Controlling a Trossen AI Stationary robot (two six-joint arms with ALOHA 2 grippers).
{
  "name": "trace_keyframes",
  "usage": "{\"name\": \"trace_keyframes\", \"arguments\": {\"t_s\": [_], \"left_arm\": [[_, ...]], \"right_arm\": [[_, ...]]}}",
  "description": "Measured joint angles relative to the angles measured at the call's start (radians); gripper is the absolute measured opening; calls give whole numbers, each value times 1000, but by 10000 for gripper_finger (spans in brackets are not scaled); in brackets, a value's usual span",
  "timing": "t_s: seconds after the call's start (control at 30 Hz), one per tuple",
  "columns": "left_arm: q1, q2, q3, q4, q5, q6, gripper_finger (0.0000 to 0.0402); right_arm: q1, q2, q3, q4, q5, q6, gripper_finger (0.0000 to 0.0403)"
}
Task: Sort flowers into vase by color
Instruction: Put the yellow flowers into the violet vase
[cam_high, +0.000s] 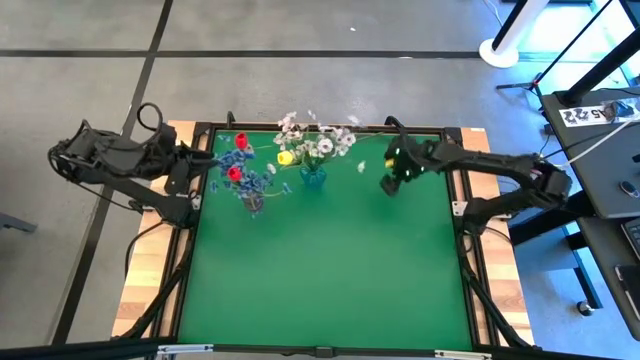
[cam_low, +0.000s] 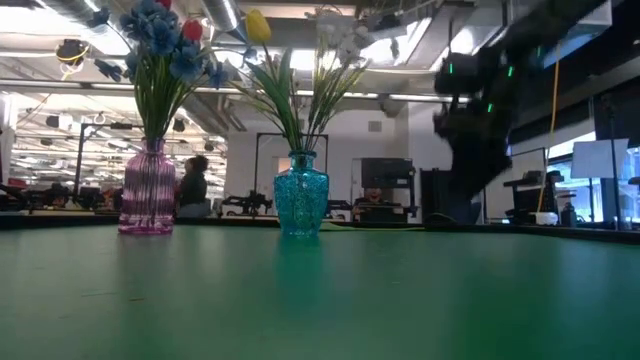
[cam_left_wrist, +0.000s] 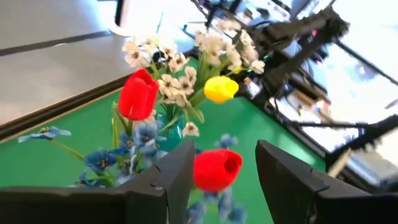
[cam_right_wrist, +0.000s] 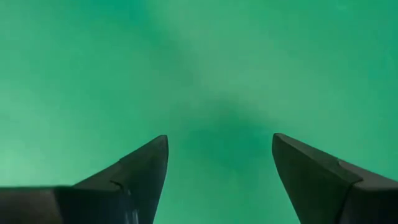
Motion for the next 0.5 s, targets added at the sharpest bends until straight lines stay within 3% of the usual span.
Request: {"name": "trace_keyframes", "arguments": {"t_s": [0.13,0.23,0.5], "left_arm": [[0,17,0,27,-62,-66,165],[0,28,0,42,-102,-111,165],[0,48,0,73,-319,-168,165]], "right_arm": [[-213,70,-45,210,-150,57,287],[-296,100,-29,297,-182,19,287],[-339,345,315,242,-138,-338,287]]}}
